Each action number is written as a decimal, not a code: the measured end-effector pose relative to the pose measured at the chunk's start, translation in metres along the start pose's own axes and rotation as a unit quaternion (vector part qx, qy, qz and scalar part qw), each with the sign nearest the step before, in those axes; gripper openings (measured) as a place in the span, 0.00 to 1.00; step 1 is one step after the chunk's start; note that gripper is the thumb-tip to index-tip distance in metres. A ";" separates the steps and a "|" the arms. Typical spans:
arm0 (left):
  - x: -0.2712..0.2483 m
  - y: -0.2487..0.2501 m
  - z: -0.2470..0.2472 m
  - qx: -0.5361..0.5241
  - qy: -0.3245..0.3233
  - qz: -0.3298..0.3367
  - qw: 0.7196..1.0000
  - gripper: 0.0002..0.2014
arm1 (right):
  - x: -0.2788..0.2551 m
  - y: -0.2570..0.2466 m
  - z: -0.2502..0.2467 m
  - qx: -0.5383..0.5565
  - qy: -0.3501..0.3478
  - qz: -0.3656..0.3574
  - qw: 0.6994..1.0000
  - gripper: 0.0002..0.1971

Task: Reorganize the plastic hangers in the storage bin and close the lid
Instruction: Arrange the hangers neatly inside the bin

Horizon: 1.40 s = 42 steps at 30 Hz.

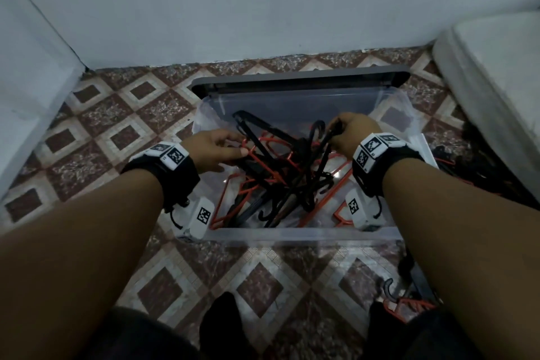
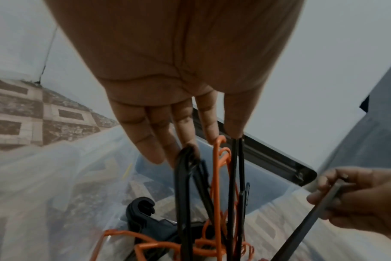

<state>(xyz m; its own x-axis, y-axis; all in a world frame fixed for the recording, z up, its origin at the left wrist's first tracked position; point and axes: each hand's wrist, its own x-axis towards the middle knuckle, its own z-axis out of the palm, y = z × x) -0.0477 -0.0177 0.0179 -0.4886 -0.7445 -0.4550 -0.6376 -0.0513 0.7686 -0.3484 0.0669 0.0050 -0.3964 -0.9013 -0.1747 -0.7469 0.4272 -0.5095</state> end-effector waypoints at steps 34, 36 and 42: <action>0.004 -0.018 0.042 0.623 -0.168 -0.191 0.740 0.16 | -0.062 -0.031 -0.083 0.076 0.094 -0.100 0.988 0.12; 0.007 0.002 0.037 0.624 -0.120 -0.132 0.761 0.12 | -0.061 -0.032 -0.085 0.080 0.093 -0.103 0.987 0.12; -0.009 0.092 -0.011 0.597 0.158 0.060 0.784 0.12 | -0.066 -0.032 -0.086 0.090 0.085 -0.114 0.986 0.10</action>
<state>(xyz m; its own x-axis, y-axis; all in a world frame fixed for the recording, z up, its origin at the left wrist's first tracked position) -0.0956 -0.0234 0.0975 -0.5355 -0.8341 -0.1324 -0.7939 0.5506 -0.2581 -0.3444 0.1187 0.1054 -0.3242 -0.9409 0.0979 -0.7261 0.1812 -0.6633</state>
